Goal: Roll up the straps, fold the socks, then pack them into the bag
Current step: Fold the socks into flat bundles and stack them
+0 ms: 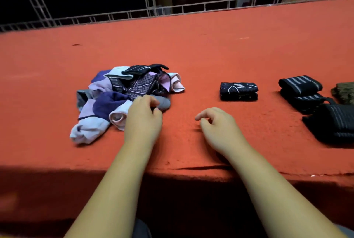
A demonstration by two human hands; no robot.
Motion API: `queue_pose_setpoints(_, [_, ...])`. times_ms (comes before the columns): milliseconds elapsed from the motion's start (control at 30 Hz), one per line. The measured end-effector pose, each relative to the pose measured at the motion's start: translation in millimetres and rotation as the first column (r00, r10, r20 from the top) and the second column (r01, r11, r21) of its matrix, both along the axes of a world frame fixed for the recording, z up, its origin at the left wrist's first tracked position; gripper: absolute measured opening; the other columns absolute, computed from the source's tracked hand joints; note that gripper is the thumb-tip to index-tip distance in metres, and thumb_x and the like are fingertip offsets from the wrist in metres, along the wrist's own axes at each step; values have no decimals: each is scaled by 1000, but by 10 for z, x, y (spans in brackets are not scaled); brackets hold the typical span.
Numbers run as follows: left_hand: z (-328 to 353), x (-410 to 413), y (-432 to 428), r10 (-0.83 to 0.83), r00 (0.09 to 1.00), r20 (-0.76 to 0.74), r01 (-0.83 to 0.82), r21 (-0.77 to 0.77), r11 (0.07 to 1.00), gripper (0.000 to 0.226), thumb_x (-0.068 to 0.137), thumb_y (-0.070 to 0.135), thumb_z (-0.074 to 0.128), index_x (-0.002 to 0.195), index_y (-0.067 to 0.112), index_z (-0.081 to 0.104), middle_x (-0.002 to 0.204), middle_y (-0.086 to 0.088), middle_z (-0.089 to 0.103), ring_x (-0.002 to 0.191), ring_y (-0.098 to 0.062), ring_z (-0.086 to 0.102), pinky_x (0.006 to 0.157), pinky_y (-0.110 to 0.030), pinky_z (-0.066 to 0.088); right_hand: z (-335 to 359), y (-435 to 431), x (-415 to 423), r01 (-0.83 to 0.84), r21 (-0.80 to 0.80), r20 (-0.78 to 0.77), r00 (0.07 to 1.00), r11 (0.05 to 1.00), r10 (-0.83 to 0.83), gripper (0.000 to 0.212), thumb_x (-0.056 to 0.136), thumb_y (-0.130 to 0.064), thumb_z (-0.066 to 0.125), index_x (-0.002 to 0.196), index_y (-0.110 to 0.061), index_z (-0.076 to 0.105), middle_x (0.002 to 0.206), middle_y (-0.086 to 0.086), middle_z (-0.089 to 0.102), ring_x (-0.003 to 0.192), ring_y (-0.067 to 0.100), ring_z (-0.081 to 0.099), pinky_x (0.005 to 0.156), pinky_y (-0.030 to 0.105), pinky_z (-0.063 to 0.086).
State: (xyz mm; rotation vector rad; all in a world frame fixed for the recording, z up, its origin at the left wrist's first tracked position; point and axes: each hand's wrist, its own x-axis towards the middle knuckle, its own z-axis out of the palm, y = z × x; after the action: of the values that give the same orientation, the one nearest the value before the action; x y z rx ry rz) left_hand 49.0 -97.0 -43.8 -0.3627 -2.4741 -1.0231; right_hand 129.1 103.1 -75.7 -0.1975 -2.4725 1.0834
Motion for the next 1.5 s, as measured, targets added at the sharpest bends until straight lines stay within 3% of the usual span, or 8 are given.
queue_pose_setpoints(200, [-244, -256, -347, 193, 950, -244, -277, -380, 883, 23, 91, 8, 61, 114, 10, 66, 117, -17, 58, 106, -42, 49, 84, -53, 43, -177, -76, -111, -16, 156, 66, 998, 988, 6, 27, 95, -11, 60, 93, -32, 77, 100, -9, 67, 103, 24, 58, 93, 30, 39])
queue_pose_setpoints(467, [-144, -398, -423, 294, 954, -64, -290, -455, 842, 29, 91, 16, 62, 120, 18, 65, 119, -12, 59, 111, -40, 57, 85, -48, 43, -211, -48, -169, 6, 144, 61, 998, 990, -14, 27, 94, -10, 60, 92, -30, 78, 100, -11, 68, 102, 20, 59, 89, 25, 34])
queue_pose_setpoints(667, [13, -129, -332, -24, 995, 99, 11, 129, 992, 19, 88, 24, 69, 103, 32, 77, 100, 8, 74, 94, -15, 68, 85, -39, 56, -146, -59, -95, -12, 29, -30, 999, 1000, 13, 19, 96, -15, 66, 100, -30, 76, 102, -15, 71, 94, 6, 63, 94, 30, 47])
queue_pose_setpoints(800, [-27, 23, -143, -443, 864, 238, 236, 586, 775, 15, 91, 19, 79, 106, 19, 80, 98, -6, 80, 84, -15, 70, 80, -37, 55, -62, -99, 19, -180, -142, -98, 981, 973, 168, 34, 97, -31, 74, 130, -36, 66, 116, -18, 73, 94, 7, 67, 87, 22, 51])
queue_pose_setpoints(933, [-104, 35, 45, -574, 780, 250, 230, 738, 634, 17, 94, 17, 78, 111, 14, 78, 99, -10, 79, 84, -17, 69, 76, -32, 54, -35, -69, 70, -226, -308, -131, 972, 924, 194, 29, 99, -25, 73, 127, -35, 69, 119, -17, 75, 105, 20, 71, 96, 31, 54])
queue_pose_setpoints(1033, [-145, 36, 111, -516, 823, 237, 281, 619, 733, 13, 95, 12, 76, 107, 15, 78, 99, -4, 81, 84, -8, 69, 75, -22, 55, -45, -2, 71, -199, -389, -160, 976, 900, 147, 23, 91, -28, 79, 112, -33, 71, 111, -12, 75, 97, 29, 70, 92, 44, 56])
queue_pose_setpoints(1267, [-219, -86, 258, -303, 940, 159, 212, 423, 881, 13, 89, 31, 83, 96, 25, 74, 96, 5, 75, 90, -11, 70, 81, -30, 56, -56, 1, 86, -84, -210, -231, 972, 974, 34, 16, 88, -16, 82, 88, -23, 68, 86, -13, 62, 72, 6, 52, 70, 21, 43])
queue_pose_setpoints(1500, [-164, -77, 266, -405, 902, 151, 353, 285, 891, 35, 94, 13, 67, 115, 38, 76, 106, 10, 65, 91, -3, 62, 89, -23, 50, -83, 134, 21, -6, -436, -207, 974, 900, -94, 6, 98, -17, 73, 95, -16, 68, 73, -17, 65, 66, -1, 55, 65, 16, 41])
